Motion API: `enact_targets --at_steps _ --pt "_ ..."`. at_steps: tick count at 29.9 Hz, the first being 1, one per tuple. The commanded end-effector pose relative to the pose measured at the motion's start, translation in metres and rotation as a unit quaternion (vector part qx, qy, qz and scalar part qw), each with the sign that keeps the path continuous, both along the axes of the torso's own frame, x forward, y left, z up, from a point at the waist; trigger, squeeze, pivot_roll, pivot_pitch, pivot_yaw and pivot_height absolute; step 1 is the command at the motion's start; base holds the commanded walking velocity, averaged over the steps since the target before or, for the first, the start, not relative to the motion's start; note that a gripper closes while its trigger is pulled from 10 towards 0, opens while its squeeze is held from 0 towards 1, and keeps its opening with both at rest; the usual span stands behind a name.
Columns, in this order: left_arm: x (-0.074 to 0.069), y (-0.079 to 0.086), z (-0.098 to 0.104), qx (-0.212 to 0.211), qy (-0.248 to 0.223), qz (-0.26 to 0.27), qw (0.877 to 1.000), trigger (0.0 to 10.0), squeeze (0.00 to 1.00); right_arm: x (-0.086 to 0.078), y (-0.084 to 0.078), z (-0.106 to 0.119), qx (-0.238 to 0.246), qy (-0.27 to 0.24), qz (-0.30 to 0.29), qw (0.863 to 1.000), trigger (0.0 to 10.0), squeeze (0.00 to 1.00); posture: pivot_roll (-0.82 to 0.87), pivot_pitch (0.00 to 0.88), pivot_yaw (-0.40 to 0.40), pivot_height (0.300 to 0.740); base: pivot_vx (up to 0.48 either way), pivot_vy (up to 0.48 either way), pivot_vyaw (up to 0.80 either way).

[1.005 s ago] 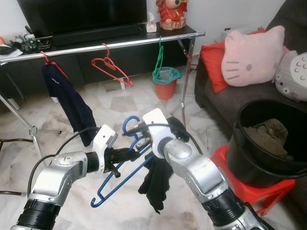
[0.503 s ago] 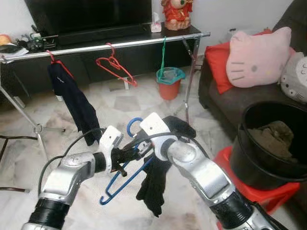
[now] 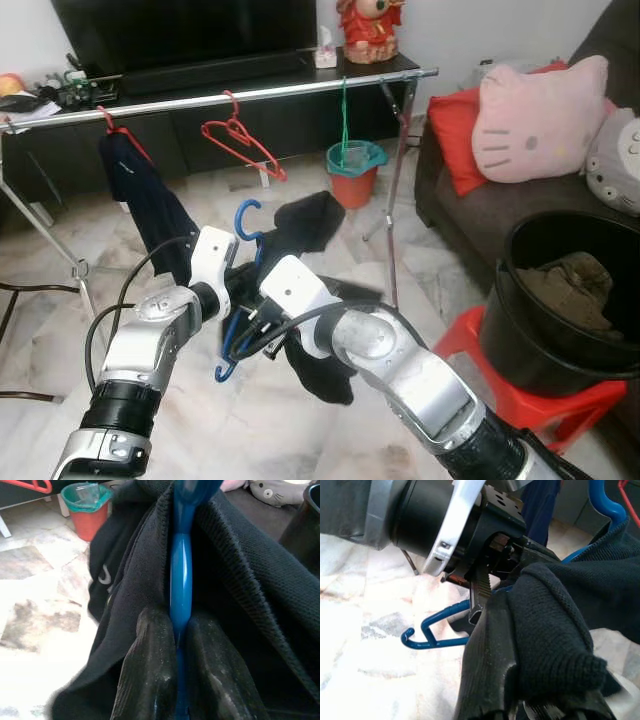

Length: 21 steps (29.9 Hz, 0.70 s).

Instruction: Hang hanger

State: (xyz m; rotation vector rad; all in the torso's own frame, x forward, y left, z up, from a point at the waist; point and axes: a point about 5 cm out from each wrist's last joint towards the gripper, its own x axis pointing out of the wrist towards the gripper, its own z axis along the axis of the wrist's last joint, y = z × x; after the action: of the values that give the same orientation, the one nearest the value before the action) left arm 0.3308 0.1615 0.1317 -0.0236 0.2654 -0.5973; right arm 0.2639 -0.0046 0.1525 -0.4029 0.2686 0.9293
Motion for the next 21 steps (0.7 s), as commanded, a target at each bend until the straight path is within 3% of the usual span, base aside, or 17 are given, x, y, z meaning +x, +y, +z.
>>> enact_targets --at_steps 1,6,13,21 --pt "0.004 0.004 0.011 0.003 -0.028 0.011 1.000 10.0 0.00 -0.015 0.011 0.007 0.015 -0.009 0.060 0.998 10.0 0.00 0.00 0.000 0.062 0.740 0.000 0.000 0.00" --pt "0.004 0.003 0.010 -0.001 -0.027 0.004 1.000 10.0 0.00 -0.010 0.004 0.002 -0.005 -0.017 0.035 0.999 10.0 0.00 0.00 0.000 0.062 0.740 0.000 0.000 0.00" --pt "-0.004 0.007 0.005 0.006 -0.016 -0.019 1.000 10.0 0.00 0.025 -0.016 0.015 0.013 -0.070 -0.104 0.992 10.0 0.00 0.00 0.000 0.071 0.740 0.000 0.000 0.00" --pt "-0.009 0.005 0.004 0.004 -0.010 -0.047 0.999 10.0 0.00 0.027 -0.024 0.011 0.004 -0.071 -0.123 0.990 10.0 0.00 0.01 0.000 0.079 0.740 0.000 0.000 0.00"
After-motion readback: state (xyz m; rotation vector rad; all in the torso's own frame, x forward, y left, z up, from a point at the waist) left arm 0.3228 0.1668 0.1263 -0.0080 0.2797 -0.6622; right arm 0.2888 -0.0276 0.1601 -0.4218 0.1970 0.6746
